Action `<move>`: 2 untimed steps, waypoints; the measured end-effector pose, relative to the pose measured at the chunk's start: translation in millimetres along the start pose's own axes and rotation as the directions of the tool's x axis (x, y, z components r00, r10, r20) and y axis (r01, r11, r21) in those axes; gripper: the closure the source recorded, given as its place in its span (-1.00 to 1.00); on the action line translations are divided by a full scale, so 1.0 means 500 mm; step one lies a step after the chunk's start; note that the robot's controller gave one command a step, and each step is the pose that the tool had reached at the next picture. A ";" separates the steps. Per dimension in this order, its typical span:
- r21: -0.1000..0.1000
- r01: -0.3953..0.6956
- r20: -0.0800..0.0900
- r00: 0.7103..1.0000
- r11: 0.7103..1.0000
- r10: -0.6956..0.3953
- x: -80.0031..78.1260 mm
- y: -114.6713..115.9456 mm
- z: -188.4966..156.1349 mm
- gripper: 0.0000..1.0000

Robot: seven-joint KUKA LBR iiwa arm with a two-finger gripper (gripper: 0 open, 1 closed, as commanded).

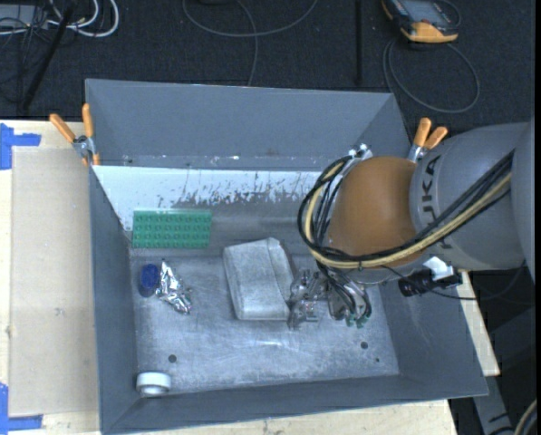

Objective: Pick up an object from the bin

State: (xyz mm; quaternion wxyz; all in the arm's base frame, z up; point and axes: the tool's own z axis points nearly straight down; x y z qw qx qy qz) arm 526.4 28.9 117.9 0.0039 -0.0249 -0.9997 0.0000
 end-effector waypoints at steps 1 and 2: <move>-0.001 -0.031 0.010 0.999 1.000 0.031 0.026 -0.003 -0.123 1.00; 0.000 -0.006 0.008 1.000 1.000 0.006 0.032 -0.016 -0.164 1.00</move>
Offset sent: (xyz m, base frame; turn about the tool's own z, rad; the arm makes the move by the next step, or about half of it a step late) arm -0.0128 -0.0007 0.0591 0.0312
